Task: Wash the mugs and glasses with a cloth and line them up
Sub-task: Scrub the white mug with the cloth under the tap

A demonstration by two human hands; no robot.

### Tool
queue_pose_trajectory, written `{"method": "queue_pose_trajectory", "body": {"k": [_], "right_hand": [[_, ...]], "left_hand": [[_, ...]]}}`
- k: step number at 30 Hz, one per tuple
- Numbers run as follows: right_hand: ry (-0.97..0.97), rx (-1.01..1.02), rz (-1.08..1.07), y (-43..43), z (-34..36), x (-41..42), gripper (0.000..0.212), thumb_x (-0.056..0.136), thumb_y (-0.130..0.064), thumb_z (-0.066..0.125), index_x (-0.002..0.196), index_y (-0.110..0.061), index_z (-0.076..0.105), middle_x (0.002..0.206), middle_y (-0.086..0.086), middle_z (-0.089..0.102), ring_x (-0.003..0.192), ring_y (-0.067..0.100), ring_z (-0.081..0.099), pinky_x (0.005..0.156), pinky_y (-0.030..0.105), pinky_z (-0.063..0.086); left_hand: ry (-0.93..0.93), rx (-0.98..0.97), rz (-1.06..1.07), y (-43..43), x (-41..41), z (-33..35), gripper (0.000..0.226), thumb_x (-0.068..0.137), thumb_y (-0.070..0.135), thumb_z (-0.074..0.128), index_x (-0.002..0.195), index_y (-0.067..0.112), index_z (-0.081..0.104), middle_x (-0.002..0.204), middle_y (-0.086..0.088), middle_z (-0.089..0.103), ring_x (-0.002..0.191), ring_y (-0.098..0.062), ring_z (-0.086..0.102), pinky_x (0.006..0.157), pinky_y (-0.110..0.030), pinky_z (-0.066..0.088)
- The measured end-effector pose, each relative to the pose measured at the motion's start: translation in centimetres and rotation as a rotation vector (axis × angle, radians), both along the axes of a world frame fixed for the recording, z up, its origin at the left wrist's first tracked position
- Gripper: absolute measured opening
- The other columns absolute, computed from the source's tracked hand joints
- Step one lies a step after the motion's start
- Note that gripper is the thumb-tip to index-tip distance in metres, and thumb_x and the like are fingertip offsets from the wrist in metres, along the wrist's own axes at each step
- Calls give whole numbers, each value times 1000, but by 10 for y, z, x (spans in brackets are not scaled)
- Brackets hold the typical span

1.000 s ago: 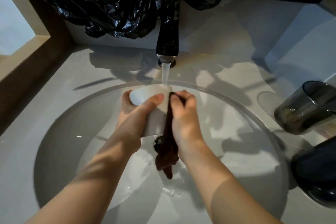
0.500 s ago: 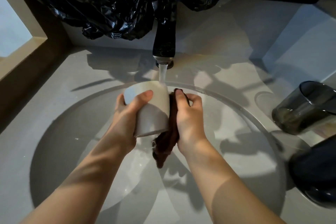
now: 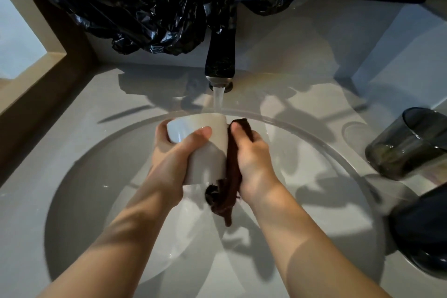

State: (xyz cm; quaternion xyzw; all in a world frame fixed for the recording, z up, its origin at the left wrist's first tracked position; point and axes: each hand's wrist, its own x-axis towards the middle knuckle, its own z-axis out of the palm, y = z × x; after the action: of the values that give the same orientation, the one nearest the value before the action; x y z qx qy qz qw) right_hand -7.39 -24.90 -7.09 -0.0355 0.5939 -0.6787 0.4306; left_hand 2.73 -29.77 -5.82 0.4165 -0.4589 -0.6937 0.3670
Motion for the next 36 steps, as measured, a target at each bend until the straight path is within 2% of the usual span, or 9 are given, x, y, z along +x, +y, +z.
{"method": "queue_pose_trajectory", "body": {"k": [5, 13, 15, 19, 24, 27, 31, 33, 36], "right_hand": [[-151, -122, 96, 3, 4, -1, 30, 87, -15, 65, 116, -6, 63, 111, 23, 67, 98, 36, 65, 87, 47, 54], [14, -180, 227, 18, 17, -27, 7, 86, -11, 65, 91, -9, 68, 75, 12, 68, 67, 23, 66, 66, 30, 57], [72, -151, 290, 22, 21, -30, 5, 86, -10, 63, 89, -10, 68, 67, 7, 68, 57, 18, 64, 55, 22, 52], [261, -27, 423, 25, 21, -25, 8, 85, -12, 66, 91, -16, 70, 79, 6, 70, 72, 18, 66, 69, 27, 53], [353, 59, 127, 13, 12, -16, 13, 92, -31, 59, 85, -20, 60, 86, 2, 67, 81, 19, 65, 76, 31, 53], [293, 33, 93, 7, 13, 0, 33, 94, -45, 48, 91, -18, 66, 97, 7, 69, 97, 27, 64, 94, 42, 50], [732, 61, 288, 5, 4, 26, 35, 95, -50, 40, 121, -35, 58, 149, -10, 37, 142, 11, 22, 119, 42, 13], [781, 29, 160, 0, 5, 25, 26, 79, -62, 41, 98, -52, 56, 139, -9, 47, 135, 14, 35, 114, 47, 24], [460, -53, -153, -4, 7, 7, 15, 62, -57, 56, 75, -50, 53, 119, 9, 55, 110, 29, 55, 101, 51, 42]], "left_hand": [[70, 77, 20, -5, 2, -3, 56, 58, 35, 68, 110, 26, 50, 94, -5, 63, 61, -8, 68, 48, -25, 52], [-72, 57, -414, -20, 22, 3, 65, 57, 53, 71, 107, 13, 61, 90, -7, 70, 78, -19, 69, 71, -37, 54], [-153, 11, -501, -25, 28, 2, 68, 51, 50, 72, 110, 19, 59, 94, -5, 68, 77, -20, 68, 65, -36, 56], [-225, -26, -739, -21, 30, 1, 79, 41, 38, 76, 116, 45, 56, 105, 5, 68, 90, -21, 68, 68, -41, 59], [-242, 35, -501, -14, 20, -3, 59, 42, 39, 76, 99, 41, 63, 104, -4, 62, 90, -29, 63, 60, -39, 58], [-214, 116, -282, -15, 14, -3, 27, 70, 32, 73, 93, 32, 59, 96, -9, 58, 81, -26, 61, 54, -37, 55], [-157, 193, -223, -18, 16, 2, 40, 71, 39, 68, 105, 20, 61, 97, -10, 63, 77, -23, 63, 52, -36, 55], [-167, 142, -243, -19, 18, 2, 52, 58, 39, 68, 106, 21, 60, 90, -7, 65, 70, -21, 65, 52, -36, 55], [-153, 102, -281, -15, 17, 4, 42, 54, 35, 66, 96, 27, 62, 81, -4, 65, 69, -21, 65, 47, -35, 53]]}}
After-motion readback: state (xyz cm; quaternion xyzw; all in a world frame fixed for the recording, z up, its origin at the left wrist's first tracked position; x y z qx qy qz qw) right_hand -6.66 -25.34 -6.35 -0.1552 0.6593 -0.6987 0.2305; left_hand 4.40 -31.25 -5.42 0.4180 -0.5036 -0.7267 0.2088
